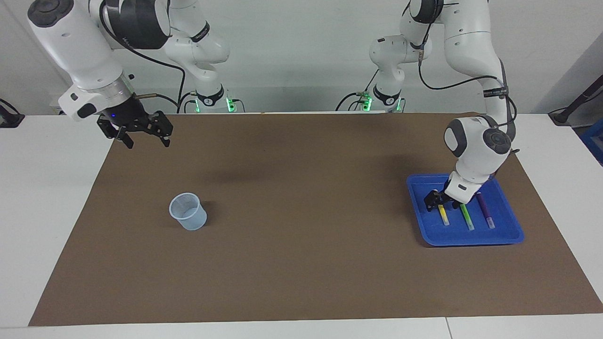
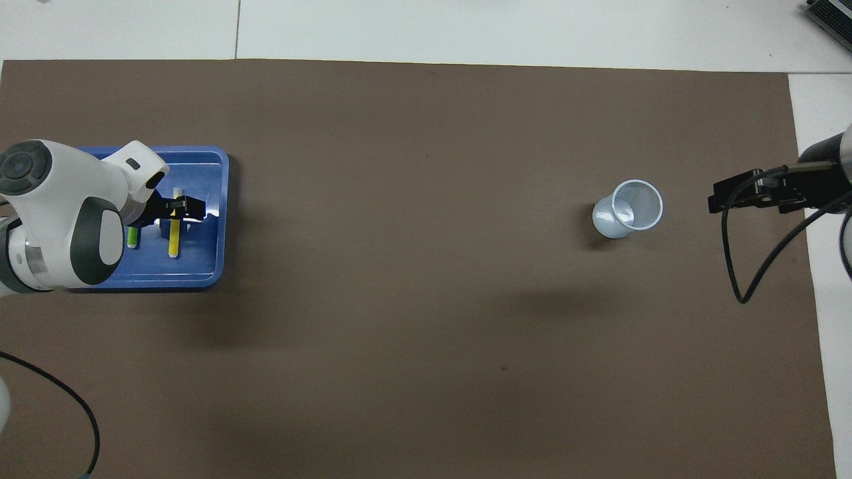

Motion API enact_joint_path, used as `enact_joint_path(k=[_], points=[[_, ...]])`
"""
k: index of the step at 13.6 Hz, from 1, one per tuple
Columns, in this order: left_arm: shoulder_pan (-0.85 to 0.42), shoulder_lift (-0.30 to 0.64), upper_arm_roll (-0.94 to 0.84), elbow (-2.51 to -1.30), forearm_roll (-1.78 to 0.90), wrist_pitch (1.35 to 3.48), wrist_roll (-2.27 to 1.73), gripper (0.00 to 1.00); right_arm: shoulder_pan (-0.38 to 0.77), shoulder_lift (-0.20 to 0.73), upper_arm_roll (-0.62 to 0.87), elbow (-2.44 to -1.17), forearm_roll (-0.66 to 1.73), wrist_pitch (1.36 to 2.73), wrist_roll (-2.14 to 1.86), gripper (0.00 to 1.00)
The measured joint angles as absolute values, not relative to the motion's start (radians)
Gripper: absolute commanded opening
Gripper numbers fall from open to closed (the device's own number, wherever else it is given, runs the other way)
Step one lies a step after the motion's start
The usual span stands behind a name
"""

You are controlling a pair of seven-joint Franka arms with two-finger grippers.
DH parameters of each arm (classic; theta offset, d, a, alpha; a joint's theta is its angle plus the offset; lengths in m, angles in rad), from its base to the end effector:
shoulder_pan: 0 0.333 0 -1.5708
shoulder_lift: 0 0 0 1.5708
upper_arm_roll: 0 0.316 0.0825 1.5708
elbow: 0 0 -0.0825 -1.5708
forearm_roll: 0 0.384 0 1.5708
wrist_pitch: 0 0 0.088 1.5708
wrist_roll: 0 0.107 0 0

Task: Transfer and insert pens with both arms
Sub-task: 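Lower the left gripper onto the yellow pen in the tray, then grasp and lift the yellow pen with the left gripper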

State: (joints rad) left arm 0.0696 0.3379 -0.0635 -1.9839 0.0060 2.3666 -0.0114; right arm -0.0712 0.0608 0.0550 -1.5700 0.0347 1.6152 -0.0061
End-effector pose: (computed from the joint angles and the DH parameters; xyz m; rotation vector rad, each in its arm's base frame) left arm 0.6123 0.0053 0.2995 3.1239 0.0271 0.0710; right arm 0.5761 -0.0067 0.5945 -3.1033 0.0186 0.0234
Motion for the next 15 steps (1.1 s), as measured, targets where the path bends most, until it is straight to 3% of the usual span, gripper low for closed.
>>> enact_joint_path(k=[1,4,8,10,12,15], points=[[0.07,0.338,-0.064,-1.992,0.006,2.374,-0.011,0.81,-0.071,0.06,0.055,-1.572,0.035,1.615,-0.006,1.0],[0.069,0.337,-0.065,-1.997,0.006,2.38,-0.011,0.66,-0.071,0.058,0.055,-1.579,0.035,1.615,-0.006,1.0],[0.069,0.328,-0.068,-1.997,0.005,2.38,-0.011,0.29,-0.071,0.038,0.056,-1.632,0.035,1.641,-0.006,1.0],[0.069,0.328,-0.069,-1.997,0.005,2.38,-0.011,0.23,-0.071,0.02,0.056,-1.67,0.035,1.657,-0.006,1.0],[0.069,0.326,-0.071,-1.997,0.004,2.379,-0.011,0.03,-0.07,0.01,0.058,-1.685,0.035,1.661,-0.006,1.0],[0.069,0.326,-0.071,-1.996,0.003,2.376,-0.012,0.0,-0.069,0.002,0.062,-1.698,0.035,1.671,-0.006,1.0]])
